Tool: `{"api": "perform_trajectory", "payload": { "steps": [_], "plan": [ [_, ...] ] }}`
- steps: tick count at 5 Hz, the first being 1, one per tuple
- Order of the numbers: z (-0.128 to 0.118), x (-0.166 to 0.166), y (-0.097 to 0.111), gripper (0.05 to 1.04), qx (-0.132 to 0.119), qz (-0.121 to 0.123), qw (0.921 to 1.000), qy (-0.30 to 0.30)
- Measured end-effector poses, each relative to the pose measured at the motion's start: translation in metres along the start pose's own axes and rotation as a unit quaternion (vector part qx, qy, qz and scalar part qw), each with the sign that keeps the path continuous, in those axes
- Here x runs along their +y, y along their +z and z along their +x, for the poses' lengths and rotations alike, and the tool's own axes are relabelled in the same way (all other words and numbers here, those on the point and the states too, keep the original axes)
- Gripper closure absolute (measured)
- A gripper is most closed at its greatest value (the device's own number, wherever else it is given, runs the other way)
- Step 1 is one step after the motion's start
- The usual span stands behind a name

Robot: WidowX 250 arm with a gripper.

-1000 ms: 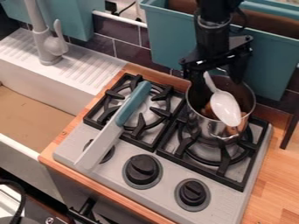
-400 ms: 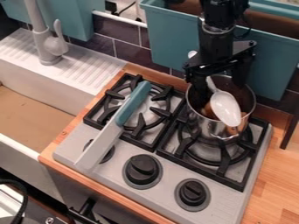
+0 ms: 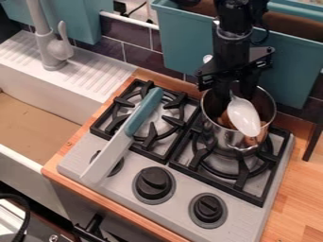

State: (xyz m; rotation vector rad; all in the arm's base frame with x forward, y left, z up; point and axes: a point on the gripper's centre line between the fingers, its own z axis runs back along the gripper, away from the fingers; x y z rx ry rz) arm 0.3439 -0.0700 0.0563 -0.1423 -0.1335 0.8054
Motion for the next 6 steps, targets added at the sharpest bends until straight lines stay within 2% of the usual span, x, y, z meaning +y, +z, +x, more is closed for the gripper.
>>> {"api": "perform_trajectory", "payload": {
  "steps": [1, 2, 3, 4, 6],
  "plan": [
    [-0.001, 0.001, -0.007, 0.877, 0.0, 0.01, 0.9999, 0.005],
    [-0.003, 0.002, -0.007, 0.966, 0.004, 0.014, 0.9998, 0.009],
    [-0.005, 0.004, -0.006, 0.971, 0.011, 0.02, 0.9996, 0.015],
    [0.001, 0.006, 0.001, 0.971, 0.03, 0.024, 0.9987, 0.034],
    [0.017, 0.0, 0.045, 0.971, 0.072, -0.015, 0.9948, 0.07]
  ]
}}
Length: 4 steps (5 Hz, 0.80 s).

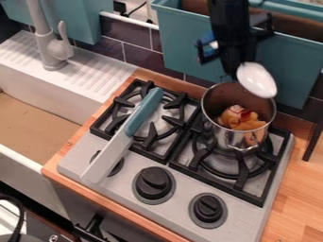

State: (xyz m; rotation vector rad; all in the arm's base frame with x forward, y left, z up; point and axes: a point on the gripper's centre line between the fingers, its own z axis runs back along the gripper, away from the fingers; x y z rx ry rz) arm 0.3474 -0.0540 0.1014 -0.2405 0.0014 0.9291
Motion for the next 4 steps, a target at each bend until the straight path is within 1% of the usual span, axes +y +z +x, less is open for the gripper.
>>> {"api": "perform_trajectory", "payload": {
  "steps": [1, 2, 3, 4],
  "plan": [
    [0.004, 0.011, 0.018, 0.971, 0.025, -0.008, 0.9996, -0.014],
    [0.011, 0.029, 0.033, 0.971, 0.031, -0.015, 0.9976, -0.06],
    [0.024, 0.049, 0.04, 0.971, 0.044, -0.005, 0.9949, -0.091],
    [0.033, 0.068, 0.042, 0.971, 0.054, 0.007, 0.9907, -0.125]
  ]
}}
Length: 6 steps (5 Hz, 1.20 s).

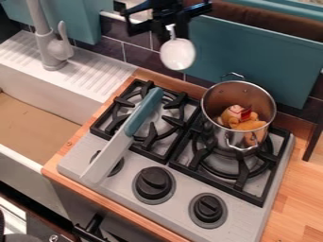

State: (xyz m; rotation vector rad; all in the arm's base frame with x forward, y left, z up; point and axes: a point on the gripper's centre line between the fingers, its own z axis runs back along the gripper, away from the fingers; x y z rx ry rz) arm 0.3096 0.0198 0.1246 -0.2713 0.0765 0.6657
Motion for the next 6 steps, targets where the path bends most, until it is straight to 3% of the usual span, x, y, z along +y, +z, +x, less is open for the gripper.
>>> {"api": "perform_trajectory", "payload": {
  "steps": [1, 2, 3, 4, 5, 6],
  "plan": [
    [0.002, 0.021, -0.006, 0.971, 0.009, 0.016, 0.9966, -0.08],
    [-0.004, 0.035, -0.031, 0.971, 0.008, 0.039, 0.9895, -0.139],
    [-0.007, 0.043, -0.047, 0.971, 0.002, 0.045, 0.9861, -0.16],
    [-0.014, 0.05, -0.065, 0.971, -0.005, 0.047, 0.9899, -0.133],
    [-0.015, 0.047, -0.078, 0.971, -0.028, 0.057, 0.9888, -0.135],
    [-0.017, 0.048, -0.105, 0.971, -0.032, 0.061, 0.9875, -0.142]
  ]
}}
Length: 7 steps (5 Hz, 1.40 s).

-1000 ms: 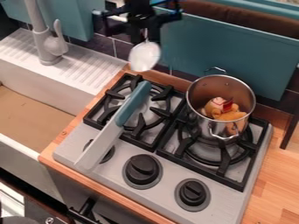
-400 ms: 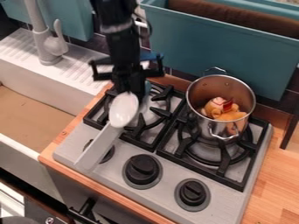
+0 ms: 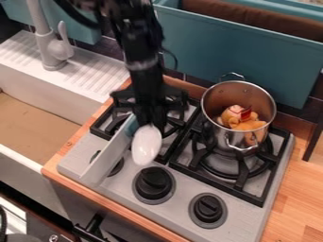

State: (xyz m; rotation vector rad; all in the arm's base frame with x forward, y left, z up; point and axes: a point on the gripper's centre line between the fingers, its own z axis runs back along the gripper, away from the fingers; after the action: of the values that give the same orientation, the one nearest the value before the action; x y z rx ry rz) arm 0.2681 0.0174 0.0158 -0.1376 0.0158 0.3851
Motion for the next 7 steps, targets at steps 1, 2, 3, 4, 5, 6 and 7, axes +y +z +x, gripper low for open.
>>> {"api": "perform_trajectory", "payload": {
  "steps": [1, 2, 3, 4, 5, 6, 7],
  "plan": [
    [-0.009, -0.005, -0.013, 0.971, -0.014, 0.011, 0.9998, 0.0],
    [-0.01, -0.007, -0.016, 0.971, -0.024, 0.017, 0.9996, -0.002],
    [-0.012, -0.008, -0.018, 0.971, -0.026, 0.018, 0.9995, 0.005],
    [-0.014, -0.008, -0.019, 0.932, -0.024, 0.023, 0.9992, 0.023],
    [-0.011, -0.011, -0.016, 0.721, -0.027, 0.031, 0.998, 0.048],
    [-0.011, -0.008, -0.013, 0.456, -0.021, 0.042, 0.9963, 0.072],
    [-0.005, -0.006, -0.001, 0.168, -0.033, 0.059, 0.9906, 0.119]
  ]
}}
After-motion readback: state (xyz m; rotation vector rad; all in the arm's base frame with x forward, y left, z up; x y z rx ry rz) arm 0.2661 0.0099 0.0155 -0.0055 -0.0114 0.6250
